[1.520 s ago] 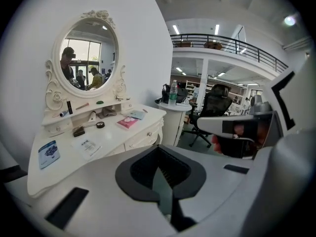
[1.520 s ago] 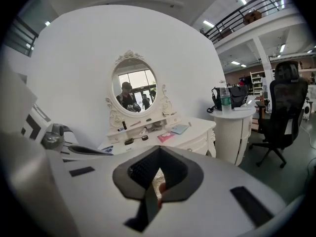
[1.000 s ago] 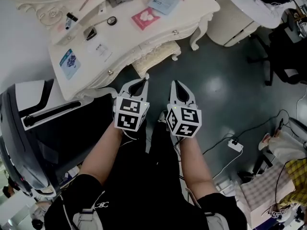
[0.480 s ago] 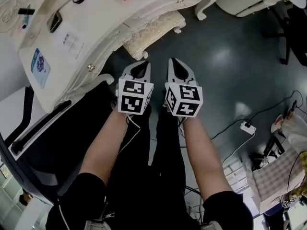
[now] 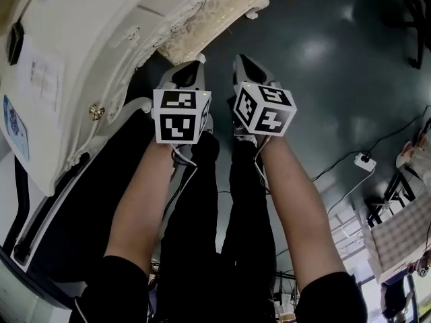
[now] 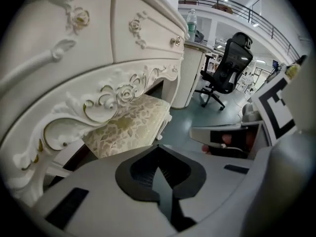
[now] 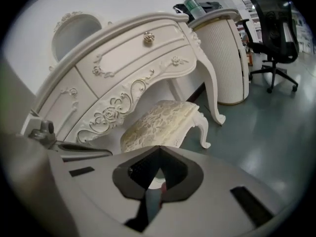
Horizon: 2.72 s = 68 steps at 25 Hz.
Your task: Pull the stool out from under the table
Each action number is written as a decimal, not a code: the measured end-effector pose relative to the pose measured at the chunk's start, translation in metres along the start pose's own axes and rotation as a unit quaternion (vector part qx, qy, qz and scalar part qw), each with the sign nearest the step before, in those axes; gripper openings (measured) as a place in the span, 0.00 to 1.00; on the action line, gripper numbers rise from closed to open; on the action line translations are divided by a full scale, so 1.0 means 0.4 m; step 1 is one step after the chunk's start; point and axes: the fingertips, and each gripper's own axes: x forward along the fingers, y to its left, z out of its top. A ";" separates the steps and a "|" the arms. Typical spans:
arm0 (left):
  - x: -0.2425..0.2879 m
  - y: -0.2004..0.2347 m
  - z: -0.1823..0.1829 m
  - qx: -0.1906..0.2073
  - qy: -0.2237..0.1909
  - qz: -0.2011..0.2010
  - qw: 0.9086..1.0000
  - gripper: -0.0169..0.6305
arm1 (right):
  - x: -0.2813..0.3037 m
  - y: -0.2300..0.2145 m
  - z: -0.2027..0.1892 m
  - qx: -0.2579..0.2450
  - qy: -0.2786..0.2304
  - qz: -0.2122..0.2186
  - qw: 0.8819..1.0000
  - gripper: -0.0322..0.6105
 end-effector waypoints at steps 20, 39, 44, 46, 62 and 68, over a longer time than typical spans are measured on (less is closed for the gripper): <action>0.015 0.083 -0.102 0.026 0.061 -0.039 0.997 0.03 | 0.309 0.003 0.004 0.304 -0.004 0.118 0.945 0.54; 0.015 0.093 -0.132 0.047 0.070 -0.035 0.996 0.03 | 0.355 -0.015 -0.009 0.358 0.032 0.097 0.928 0.43; 0.017 0.069 -0.134 0.061 0.073 -0.039 0.995 0.03 | 0.313 -0.043 -0.025 0.356 0.030 0.098 0.929 0.42; 0.021 0.058 -0.133 0.065 0.073 -0.040 0.994 0.03 | 0.294 -0.057 -0.031 0.355 0.029 0.099 0.929 0.42; 0.042 -0.062 -0.124 0.103 0.084 -0.056 0.989 0.03 | 0.115 -0.158 -0.123 0.350 0.041 0.096 0.931 0.42; 0.049 -0.119 -0.112 0.126 0.086 -0.068 0.986 0.03 | 0.009 -0.212 -0.184 0.357 0.039 0.084 0.930 0.42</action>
